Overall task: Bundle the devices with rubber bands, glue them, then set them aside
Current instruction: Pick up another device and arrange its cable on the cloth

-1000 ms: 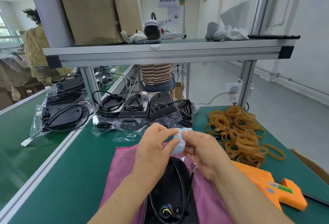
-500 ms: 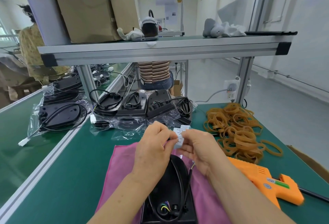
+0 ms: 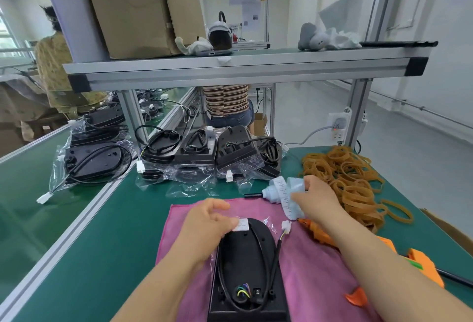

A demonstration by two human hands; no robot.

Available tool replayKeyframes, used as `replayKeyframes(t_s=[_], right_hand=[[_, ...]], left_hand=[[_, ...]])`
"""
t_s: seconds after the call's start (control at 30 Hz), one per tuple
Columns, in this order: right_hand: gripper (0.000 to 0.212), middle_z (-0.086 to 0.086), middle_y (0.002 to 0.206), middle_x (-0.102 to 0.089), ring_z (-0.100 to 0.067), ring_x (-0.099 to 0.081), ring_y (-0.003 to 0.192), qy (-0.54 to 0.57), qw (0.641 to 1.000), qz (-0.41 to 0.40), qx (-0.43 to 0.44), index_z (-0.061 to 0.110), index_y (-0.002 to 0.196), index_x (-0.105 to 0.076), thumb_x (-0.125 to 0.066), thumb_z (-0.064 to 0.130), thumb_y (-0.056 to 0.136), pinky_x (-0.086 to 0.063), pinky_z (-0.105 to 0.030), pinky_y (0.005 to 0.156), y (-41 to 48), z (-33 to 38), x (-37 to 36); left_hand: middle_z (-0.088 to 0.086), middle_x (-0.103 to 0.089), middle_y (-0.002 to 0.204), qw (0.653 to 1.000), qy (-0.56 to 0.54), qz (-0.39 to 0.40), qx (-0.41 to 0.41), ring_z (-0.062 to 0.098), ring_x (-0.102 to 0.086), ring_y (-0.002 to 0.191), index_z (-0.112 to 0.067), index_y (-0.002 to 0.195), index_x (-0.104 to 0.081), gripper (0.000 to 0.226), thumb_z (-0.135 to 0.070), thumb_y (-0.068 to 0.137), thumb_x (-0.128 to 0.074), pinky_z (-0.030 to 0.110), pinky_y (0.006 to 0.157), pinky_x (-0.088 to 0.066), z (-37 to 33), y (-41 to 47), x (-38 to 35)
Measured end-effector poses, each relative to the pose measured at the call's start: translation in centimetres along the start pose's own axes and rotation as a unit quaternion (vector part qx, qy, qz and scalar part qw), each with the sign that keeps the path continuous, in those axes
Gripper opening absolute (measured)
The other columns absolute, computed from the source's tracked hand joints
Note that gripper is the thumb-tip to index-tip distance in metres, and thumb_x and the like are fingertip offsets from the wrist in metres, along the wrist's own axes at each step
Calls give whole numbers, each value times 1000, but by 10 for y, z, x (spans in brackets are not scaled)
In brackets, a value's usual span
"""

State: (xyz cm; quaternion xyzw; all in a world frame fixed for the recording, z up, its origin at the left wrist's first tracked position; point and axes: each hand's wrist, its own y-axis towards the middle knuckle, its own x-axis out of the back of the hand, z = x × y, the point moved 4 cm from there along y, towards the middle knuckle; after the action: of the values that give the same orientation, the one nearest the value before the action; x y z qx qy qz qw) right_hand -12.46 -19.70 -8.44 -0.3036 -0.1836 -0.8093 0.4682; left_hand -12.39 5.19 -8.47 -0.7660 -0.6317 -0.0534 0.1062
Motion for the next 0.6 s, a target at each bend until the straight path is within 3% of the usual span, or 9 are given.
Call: replayKeyframes(t_s=[0.1,0.13,0.23,0.33,0.4,0.5,0.6], right_hand=[[57,-7,137,-50,-26,-48,125,-74,995,-29,64,11,136,-49,-66,16,81,-42,-38,101,-8,2,-4],[60,-6,141,-45,-25,-43,130,-86,992,-32,86,11,139,-46,-66,18,83,-40,-37,104,-12,4,-7],[41,-4,128,-52,-24,-47,121,-96,986,-26,134,11,124,-59,-64,18,84,-42,-35,97,-20,13,-16],[25,-4,116,-62,-22,-54,113,-105,982,9,159,7,106,-68,-61,13,84,-40,-26,88,-28,18,-22],[26,-1,119,-63,-18,-55,114,-105,980,29,165,14,109,-69,-61,13,85,-35,-19,85,-31,21,-23],[28,2,123,-63,-15,-56,113,-108,979,50,167,20,112,-69,-60,15,86,-39,-23,90,-35,24,-21],[26,4,122,-63,-14,-55,113,-108,977,66,172,23,110,-69,-60,17,86,-41,-24,91,-39,28,-21]], left_hand=[[-1,-65,65,998,61,17,21,11,-60,62,-17,100,-64,28,-4,80,-78,23,63,-46,9,1,-2],[0,-67,66,996,81,27,19,11,-62,63,-19,99,-64,28,-5,80,-79,26,68,-48,10,1,-3],[-1,-74,70,990,135,42,9,9,-66,64,-23,95,-64,28,-9,78,-81,29,71,-52,10,3,-6],[3,-76,75,987,160,29,3,15,-70,76,-22,95,-64,28,-11,77,-81,32,76,-55,12,3,-10],[2,-76,77,984,179,19,0,13,-69,82,-23,96,-63,28,-13,77,-81,29,77,-54,13,3,-12],[1,-74,78,977,211,17,-6,10,-67,80,-23,97,-63,28,-13,77,-80,22,76,-49,13,3,-14],[1,-72,85,969,247,8,-9,14,-68,88,-27,96,-61,29,-16,76,-80,28,87,-53,9,1,-16]])
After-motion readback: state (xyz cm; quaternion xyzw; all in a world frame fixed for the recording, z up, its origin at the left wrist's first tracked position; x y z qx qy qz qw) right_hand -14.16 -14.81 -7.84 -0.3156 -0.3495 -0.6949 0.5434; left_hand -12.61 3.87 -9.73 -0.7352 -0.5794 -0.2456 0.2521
